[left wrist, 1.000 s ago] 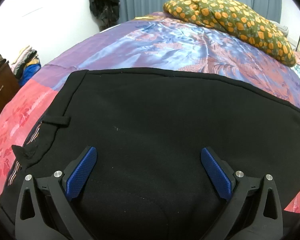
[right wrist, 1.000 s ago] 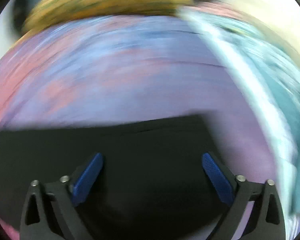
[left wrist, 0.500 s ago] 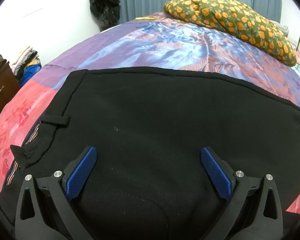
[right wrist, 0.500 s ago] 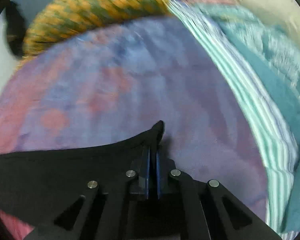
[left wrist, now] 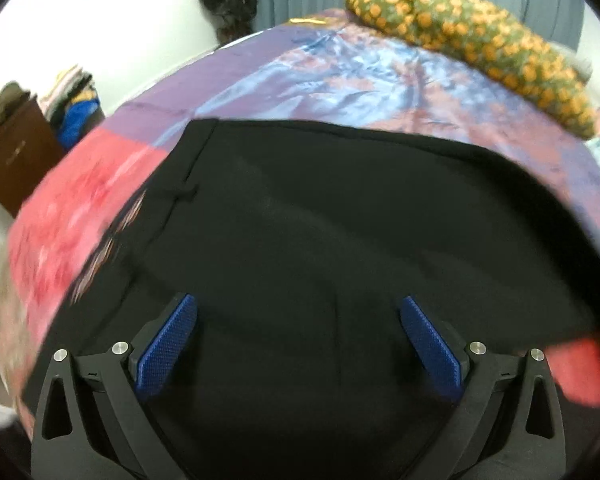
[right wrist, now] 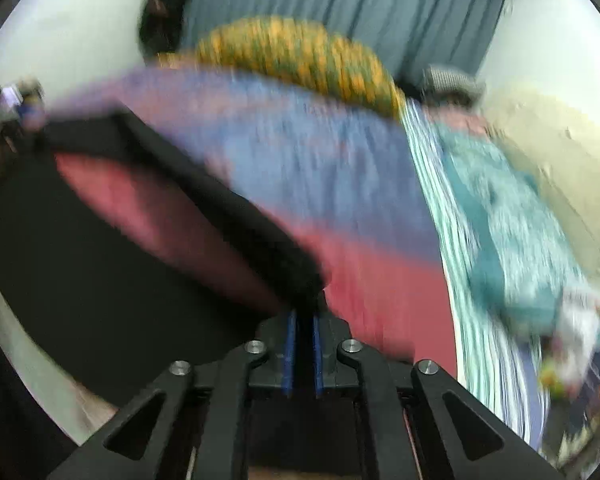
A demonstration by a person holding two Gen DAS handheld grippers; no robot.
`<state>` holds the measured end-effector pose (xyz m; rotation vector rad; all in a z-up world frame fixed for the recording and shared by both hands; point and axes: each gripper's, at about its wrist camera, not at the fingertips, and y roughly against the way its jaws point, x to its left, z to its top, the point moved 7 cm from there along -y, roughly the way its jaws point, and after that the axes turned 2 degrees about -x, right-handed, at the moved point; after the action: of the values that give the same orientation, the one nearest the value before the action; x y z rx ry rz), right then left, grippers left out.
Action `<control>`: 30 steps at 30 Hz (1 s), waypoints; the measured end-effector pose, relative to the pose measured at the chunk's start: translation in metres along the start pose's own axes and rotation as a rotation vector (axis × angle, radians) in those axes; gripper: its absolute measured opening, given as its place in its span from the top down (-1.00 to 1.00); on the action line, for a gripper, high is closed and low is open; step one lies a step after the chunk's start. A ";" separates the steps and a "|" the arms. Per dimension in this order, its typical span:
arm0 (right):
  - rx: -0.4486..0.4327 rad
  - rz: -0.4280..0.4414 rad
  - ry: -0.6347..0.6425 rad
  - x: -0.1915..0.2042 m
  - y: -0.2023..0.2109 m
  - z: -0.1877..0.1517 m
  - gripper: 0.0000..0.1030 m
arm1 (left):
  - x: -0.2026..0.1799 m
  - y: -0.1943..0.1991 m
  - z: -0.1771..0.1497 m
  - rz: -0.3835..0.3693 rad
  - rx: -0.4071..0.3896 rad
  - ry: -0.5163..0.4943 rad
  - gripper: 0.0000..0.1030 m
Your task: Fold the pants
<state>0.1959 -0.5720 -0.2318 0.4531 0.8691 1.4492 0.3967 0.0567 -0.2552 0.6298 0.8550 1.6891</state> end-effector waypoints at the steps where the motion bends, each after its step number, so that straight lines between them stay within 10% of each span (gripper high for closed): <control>1: 0.052 -0.014 -0.009 0.000 -0.009 -0.019 0.69 | 0.005 0.014 -0.014 -0.018 0.001 -0.008 -0.98; 6: 0.154 -0.100 -0.176 -0.019 0.002 -0.062 0.47 | 0.018 0.045 -0.048 -0.001 -0.025 -0.179 -0.99; 8: 0.096 -0.144 -0.215 -0.020 0.028 -0.053 -0.53 | 0.022 0.053 -0.056 0.011 -0.035 -0.244 -0.99; 9: 0.055 -0.163 -0.227 -0.017 0.044 -0.044 -0.66 | 0.021 0.057 -0.056 0.005 -0.040 -0.257 -0.99; 20: -0.256 0.033 -0.421 0.093 0.137 0.043 -0.83 | 0.000 0.088 -0.068 -0.121 -0.096 -0.216 -0.99; 24: -0.221 0.015 -0.556 0.140 0.107 0.027 -0.86 | -0.008 0.079 -0.062 -0.125 -0.070 -0.191 -0.98; 30: -0.211 0.216 -0.762 0.159 0.077 0.016 -0.86 | -0.009 0.068 -0.040 -0.074 -0.152 -0.166 -0.98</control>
<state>0.1414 -0.4059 -0.2022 0.8788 0.0586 1.3815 0.3286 0.0284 -0.2244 0.6170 0.6190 1.5934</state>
